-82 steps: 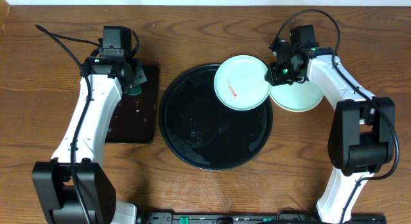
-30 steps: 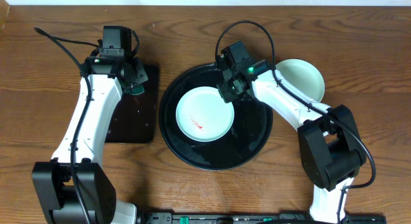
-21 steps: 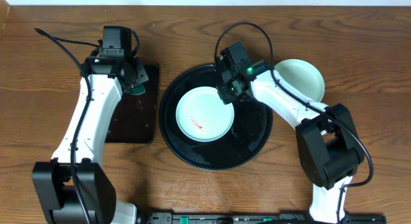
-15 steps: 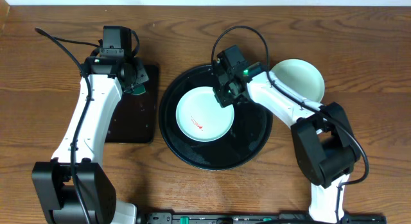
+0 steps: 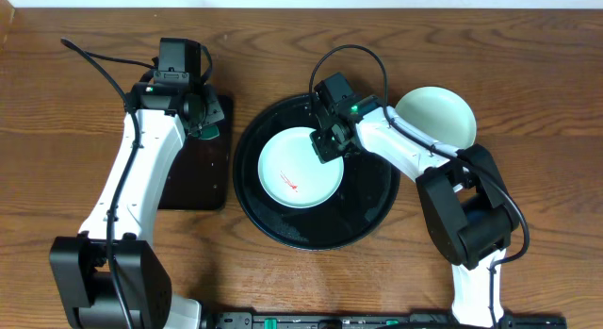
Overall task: Clean dirty plates on tray and stack at the side
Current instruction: 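Grasp the green plate rim with the right gripper and drag it to tray center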
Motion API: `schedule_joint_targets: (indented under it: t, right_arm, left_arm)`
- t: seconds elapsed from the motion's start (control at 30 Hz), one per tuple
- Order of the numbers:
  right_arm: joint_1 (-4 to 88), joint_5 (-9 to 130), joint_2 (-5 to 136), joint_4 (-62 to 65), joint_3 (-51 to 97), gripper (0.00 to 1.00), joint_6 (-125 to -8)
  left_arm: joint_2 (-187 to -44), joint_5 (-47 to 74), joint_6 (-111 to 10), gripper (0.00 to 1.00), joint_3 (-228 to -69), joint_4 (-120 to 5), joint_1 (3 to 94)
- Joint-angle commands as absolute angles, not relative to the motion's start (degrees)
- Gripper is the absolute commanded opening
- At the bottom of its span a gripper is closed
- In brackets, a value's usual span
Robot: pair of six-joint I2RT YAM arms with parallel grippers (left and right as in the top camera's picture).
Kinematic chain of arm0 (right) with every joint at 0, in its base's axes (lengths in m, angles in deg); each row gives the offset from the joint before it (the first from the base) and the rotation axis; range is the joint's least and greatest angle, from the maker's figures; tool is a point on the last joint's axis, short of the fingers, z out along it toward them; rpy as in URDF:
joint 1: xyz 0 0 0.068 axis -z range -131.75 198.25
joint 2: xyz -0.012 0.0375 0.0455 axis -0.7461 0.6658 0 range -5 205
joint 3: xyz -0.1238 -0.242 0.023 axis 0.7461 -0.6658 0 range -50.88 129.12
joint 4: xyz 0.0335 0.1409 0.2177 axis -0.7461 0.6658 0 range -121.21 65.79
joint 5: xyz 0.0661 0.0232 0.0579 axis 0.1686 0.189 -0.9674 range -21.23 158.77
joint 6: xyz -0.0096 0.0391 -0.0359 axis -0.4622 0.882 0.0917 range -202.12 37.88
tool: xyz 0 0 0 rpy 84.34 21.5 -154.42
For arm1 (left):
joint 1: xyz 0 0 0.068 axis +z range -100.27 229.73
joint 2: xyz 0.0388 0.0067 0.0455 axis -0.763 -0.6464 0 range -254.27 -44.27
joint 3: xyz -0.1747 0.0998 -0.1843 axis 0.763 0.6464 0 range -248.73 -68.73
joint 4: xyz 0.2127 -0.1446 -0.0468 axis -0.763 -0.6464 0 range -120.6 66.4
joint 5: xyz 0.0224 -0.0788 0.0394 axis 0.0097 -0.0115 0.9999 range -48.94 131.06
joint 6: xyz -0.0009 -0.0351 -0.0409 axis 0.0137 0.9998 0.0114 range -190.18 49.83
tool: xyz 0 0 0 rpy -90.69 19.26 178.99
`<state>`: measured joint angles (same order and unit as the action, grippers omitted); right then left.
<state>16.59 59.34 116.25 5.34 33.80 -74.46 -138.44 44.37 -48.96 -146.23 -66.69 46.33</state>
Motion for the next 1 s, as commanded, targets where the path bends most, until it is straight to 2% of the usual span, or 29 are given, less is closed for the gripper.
schedule_joint_targets:
  t: [0.0, 0.1, 0.4, 0.97]
  right_arm:
    - [16.88, 59.56, 116.62, 5.17, 34.57, 0.03, -72.45]
    - [17.56, 63.51, 116.62, 5.39, 34.57, 0.04, -66.85]
    - [19.15, 65.63, 116.62, 5.58, 34.57, 0.04, -63.31]
    - [19.41, 65.48, 116.01, 6.98, 35.57, 0.05, -63.58]
  left_arm:
    - [-138.60, 44.43, -48.42, 0.08, -145.81, -66.62, 46.37]
    - [-138.60, 44.41, -48.42, 0.08, -145.81, -66.62, 46.37]
    - [-138.60, 44.41, -48.42, 0.08, -145.81, -66.62, 46.37]
    - [-138.60, 44.43, -48.42, 0.08, -145.81, -66.18, 46.37]
